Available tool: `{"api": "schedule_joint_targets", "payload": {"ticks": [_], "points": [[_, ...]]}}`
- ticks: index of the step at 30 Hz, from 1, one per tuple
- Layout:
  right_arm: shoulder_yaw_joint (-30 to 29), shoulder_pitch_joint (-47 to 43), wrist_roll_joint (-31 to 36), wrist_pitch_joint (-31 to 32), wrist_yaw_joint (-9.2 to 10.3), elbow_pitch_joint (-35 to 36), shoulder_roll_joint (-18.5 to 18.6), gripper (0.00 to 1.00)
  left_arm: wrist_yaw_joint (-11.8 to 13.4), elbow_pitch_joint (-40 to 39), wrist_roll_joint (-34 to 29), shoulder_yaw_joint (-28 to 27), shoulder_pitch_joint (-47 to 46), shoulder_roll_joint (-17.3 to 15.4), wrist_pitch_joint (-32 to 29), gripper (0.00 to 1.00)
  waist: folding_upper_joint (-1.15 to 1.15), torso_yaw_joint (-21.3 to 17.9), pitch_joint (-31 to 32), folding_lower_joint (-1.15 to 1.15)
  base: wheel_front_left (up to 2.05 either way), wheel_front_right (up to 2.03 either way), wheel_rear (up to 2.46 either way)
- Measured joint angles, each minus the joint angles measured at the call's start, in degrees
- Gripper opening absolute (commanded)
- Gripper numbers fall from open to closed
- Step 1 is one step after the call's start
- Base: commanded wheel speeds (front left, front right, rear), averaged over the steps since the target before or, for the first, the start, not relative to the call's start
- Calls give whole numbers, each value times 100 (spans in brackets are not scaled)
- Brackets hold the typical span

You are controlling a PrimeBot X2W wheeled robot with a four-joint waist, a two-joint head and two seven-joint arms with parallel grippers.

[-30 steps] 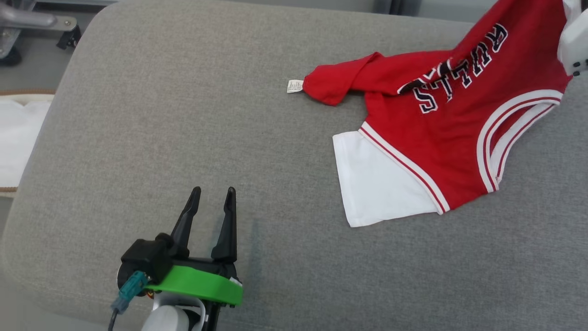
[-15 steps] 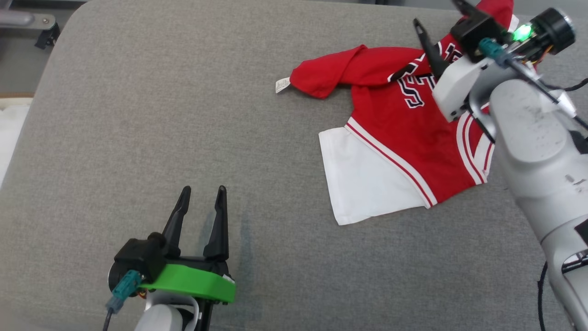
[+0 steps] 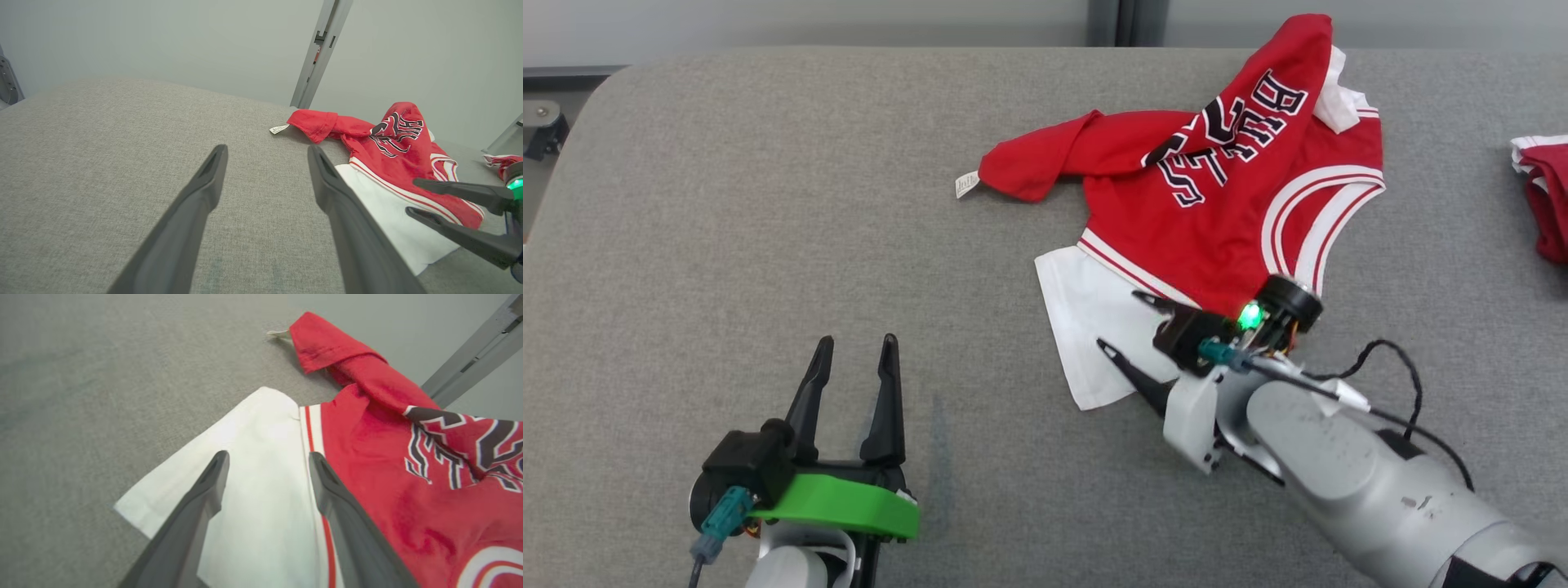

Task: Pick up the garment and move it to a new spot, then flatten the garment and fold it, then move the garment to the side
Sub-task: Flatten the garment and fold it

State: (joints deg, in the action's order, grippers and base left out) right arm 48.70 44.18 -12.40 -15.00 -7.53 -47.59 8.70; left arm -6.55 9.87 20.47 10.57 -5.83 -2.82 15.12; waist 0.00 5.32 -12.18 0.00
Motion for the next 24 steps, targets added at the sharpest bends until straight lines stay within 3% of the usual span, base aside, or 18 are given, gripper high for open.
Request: {"api": "schedule_joint_targets", "payload": {"ticks": [7, 13, 14, 16, 17, 24], "points": [[996, -130, -259, -11, 0, -205, -74, 100, -23, 2, -4, 13, 0, 0, 0, 100, 0, 15, -85, 0, 0, 0, 0], [1298, 77, -248, -53, -1, -657, -164, 100, -24, 20, -2, 19, -7, 0, 0, 100, 0, 87, -133, 0, 0, 0, 0], [1308, 123, -231, -63, -3, -730, -188, 49, -25, 21, -2, 9, -7, 0, 0, 100, 0, 94, -139, 0, 0, 0, 0], [1317, 176, -214, -67, -8, -848, -244, 9, -25, 25, 3, -14, -7, 0, 0, 100, 0, 90, -140, 0, 0, 0, 0], [1302, 194, -213, -67, -10, -883, -260, 0, -25, 26, 3, -26, -7, 0, 0, 100, 0, 84, -137, 0, 0, 0, 0], [829, 171, -210, -13, -2, -661, -197, 0, -21, 33, 3, -110, 7, 0, 0, 100, 0, -73, -56, 0, 0, 0, 0]]}}
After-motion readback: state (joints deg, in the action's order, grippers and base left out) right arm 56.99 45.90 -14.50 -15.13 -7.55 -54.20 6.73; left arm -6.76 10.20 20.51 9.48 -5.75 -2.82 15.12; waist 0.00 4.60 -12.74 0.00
